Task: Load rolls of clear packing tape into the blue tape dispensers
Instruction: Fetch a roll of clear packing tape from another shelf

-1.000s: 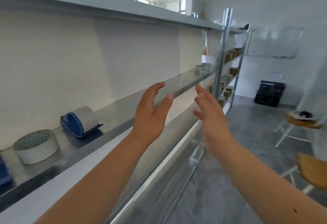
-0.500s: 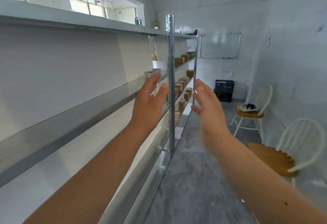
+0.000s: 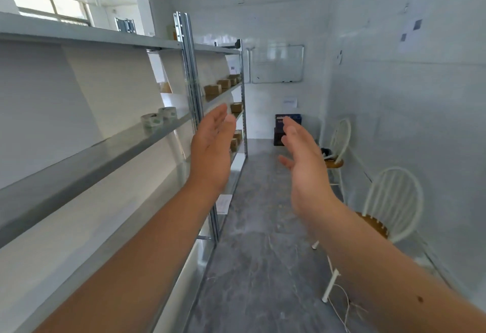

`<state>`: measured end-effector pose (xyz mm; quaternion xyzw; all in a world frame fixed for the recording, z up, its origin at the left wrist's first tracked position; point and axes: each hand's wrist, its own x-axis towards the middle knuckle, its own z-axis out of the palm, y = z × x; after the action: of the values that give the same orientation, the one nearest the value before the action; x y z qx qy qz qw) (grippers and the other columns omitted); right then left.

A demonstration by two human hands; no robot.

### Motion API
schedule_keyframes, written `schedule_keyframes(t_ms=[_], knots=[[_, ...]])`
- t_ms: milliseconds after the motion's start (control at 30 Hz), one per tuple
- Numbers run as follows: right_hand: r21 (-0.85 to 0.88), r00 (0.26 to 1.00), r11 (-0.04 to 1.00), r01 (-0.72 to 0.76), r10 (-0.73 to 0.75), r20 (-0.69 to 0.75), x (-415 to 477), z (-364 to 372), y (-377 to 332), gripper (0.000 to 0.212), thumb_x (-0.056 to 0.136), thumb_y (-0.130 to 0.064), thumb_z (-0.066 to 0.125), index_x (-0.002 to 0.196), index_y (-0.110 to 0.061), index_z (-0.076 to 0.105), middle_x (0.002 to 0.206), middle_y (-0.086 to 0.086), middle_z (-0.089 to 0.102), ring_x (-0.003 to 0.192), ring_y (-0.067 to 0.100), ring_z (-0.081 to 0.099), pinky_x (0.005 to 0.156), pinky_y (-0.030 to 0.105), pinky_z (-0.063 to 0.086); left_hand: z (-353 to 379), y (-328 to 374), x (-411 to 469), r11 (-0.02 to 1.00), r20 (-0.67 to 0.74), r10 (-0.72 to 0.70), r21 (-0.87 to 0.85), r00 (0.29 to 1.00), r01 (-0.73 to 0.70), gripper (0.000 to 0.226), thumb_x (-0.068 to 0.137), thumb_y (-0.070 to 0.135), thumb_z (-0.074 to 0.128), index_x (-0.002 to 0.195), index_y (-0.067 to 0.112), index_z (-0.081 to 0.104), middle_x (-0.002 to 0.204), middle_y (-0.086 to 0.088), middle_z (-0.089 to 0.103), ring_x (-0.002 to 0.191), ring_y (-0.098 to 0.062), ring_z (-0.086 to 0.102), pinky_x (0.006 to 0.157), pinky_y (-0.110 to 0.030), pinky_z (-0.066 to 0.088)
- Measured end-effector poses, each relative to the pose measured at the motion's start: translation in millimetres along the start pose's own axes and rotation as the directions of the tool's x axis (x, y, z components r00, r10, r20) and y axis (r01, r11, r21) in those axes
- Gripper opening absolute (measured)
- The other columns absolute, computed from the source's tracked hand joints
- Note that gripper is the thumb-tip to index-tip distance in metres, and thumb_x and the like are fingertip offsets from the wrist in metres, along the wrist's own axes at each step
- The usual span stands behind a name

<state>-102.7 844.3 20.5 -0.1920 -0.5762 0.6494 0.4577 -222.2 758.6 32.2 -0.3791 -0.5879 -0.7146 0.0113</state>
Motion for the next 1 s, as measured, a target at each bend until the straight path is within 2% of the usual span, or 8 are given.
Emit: schedule_keyframes(t_ms=[133, 167, 333, 467, 600, 767, 933, 1000], knots=[[-0.015, 0.999, 1.000, 0.021, -0.021, -0.033, 51, -9, 23, 0.025, 0.105, -0.039, 0.051, 0.127, -0.049, 0.059, 0.148, -0.016, 0.054, 0.134, 0.005, 0.051, 0.120, 0.044, 0.040, 30, -36, 42, 0.998, 0.032, -0.007, -0.062, 0.999, 0.009, 0.044, 0.108, 0.027, 0.054, 0.152, 0.024, 0.050, 0.142, 0.008, 0.053, 0.126, 0.003, 0.052, 0.080, 0.008, 0.039], [-0.023, 0.999, 0.999, 0.025, -0.026, -0.045, 65, -9, 30, 0.024, 0.105, -0.040, 0.051, 0.126, -0.049, 0.059, 0.148, -0.015, 0.054, 0.135, 0.006, 0.051, 0.120, 0.045, 0.040, 37, -47, 55, 0.997, 0.037, -0.005, -0.076, 0.999, 0.008, 0.045, 0.108, 0.028, 0.055, 0.152, 0.024, 0.050, 0.142, 0.009, 0.054, 0.127, 0.002, 0.052, 0.081, 0.009, 0.039], [-0.063, 0.992, 0.996, 0.061, -0.068, -0.104, 151, -1, 64, 0.038, 0.102, -0.046, 0.054, 0.139, -0.042, 0.059, 0.147, -0.017, 0.057, 0.136, 0.006, 0.052, 0.119, 0.044, 0.041, 68, -109, 137, 0.992, 0.085, 0.011, -0.123, 0.996, -0.001, 0.044, 0.106, 0.037, 0.056, 0.150, 0.034, 0.052, 0.136, 0.020, 0.055, 0.109, 0.028, 0.050, 0.084, 0.004, 0.042], [-0.053, 0.984, 0.998, 0.030, -0.039, -0.173, 223, 4, 82, 0.039, 0.104, -0.042, 0.052, 0.142, -0.045, 0.055, 0.146, -0.019, 0.057, 0.127, 0.001, 0.054, 0.118, 0.042, 0.041, 95, -149, 207, 0.989, 0.146, 0.002, -0.148, 0.989, 0.020, 0.045, 0.108, 0.034, 0.055, 0.152, 0.030, 0.051, 0.139, 0.017, 0.054, 0.120, 0.016, 0.052, 0.092, 0.001, 0.043], [-0.072, 0.976, 0.996, 0.048, -0.062, -0.211, 285, 0, 101, 0.037, 0.105, -0.044, 0.050, 0.142, -0.046, 0.054, 0.139, -0.022, 0.058, 0.122, -0.006, 0.054, 0.115, 0.041, 0.044, 128, -184, 264, 0.983, 0.201, 0.003, -0.180, 0.980, 0.034, 0.045, 0.107, 0.034, 0.056, 0.151, 0.028, 0.054, 0.151, 0.009, 0.056, 0.138, -0.001, 0.053, 0.111, -0.017, 0.042], [-0.072, 0.972, 0.997, 0.040, -0.055, -0.227, 360, -14, 122, 0.039, 0.104, -0.044, 0.051, 0.143, -0.042, 0.055, 0.131, -0.028, 0.059, 0.122, -0.005, 0.055, 0.115, 0.039, 0.044, 175, -228, 314, 0.987, 0.261, -0.005, -0.152, 0.965, 0.046, 0.043, 0.109, 0.033, 0.053, 0.151, 0.029, 0.053, 0.141, 0.016, 0.054, 0.115, 0.023, 0.048, 0.089, 0.007, 0.039], [-0.071, 0.979, 0.997, 0.043, -0.056, -0.194, 449, -35, 154, 0.040, 0.106, -0.042, 0.049, 0.145, -0.038, 0.054, 0.138, -0.021, 0.058, 0.128, -0.001, 0.054, 0.116, 0.038, 0.044, 223, -281, 368, 0.993, 0.256, -0.031, -0.101, 0.966, 0.058, 0.043, 0.108, 0.036, 0.052, 0.151, 0.032, 0.053, 0.144, 0.018, 0.053, 0.115, 0.024, 0.049, 0.087, 0.006, 0.040], [-0.077, 0.985, 0.996, 0.041, -0.053, -0.165, 489, -45, 170, 0.039, 0.106, -0.043, 0.048, 0.144, -0.040, 0.054, 0.146, -0.017, 0.056, 0.129, 0.001, 0.053, 0.116, 0.039, 0.043, 244, -305, 392, 0.992, 0.232, -0.040, -0.104, 0.972, 0.065, 0.042, 0.108, 0.038, 0.053, 0.150, 0.032, 0.055, 0.147, 0.017, 0.055, 0.122, 0.017, 0.054, 0.102, -0.005, 0.044]])
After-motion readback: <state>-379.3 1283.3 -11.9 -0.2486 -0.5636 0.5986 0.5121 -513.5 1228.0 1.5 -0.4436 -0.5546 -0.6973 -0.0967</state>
